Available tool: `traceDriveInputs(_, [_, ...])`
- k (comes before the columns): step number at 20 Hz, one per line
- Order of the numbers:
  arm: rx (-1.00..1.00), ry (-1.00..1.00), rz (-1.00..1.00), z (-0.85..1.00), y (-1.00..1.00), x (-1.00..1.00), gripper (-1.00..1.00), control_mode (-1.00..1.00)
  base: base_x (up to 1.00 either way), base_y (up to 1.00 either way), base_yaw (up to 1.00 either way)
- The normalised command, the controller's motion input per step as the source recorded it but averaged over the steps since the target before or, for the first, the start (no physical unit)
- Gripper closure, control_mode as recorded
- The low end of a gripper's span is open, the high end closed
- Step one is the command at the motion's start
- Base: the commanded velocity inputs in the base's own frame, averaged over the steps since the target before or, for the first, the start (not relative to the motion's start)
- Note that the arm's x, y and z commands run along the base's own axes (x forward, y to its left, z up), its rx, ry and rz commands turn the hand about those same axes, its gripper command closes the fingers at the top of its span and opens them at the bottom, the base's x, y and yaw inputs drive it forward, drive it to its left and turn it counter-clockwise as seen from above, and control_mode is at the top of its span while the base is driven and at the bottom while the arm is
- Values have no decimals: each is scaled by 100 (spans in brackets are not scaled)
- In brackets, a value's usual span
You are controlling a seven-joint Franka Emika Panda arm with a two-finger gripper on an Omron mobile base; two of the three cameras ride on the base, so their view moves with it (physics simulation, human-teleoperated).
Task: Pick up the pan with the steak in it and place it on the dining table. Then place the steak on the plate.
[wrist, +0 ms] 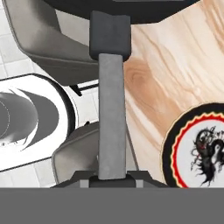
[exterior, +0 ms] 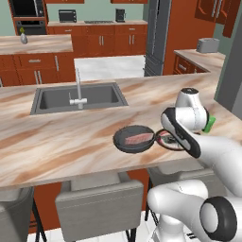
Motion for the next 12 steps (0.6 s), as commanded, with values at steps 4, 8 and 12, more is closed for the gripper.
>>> traceDriveInputs(4, [-6, 0, -6, -31, -2, 10, 100, -100, 0, 0, 0])
traceDriveInputs(8, [0, 0, 0, -3, 0, 0, 100, -100, 0, 0, 0])
traceDriveInputs(12, [5, 0, 0, -26, -7, 19, 100, -100, 0, 0, 0])
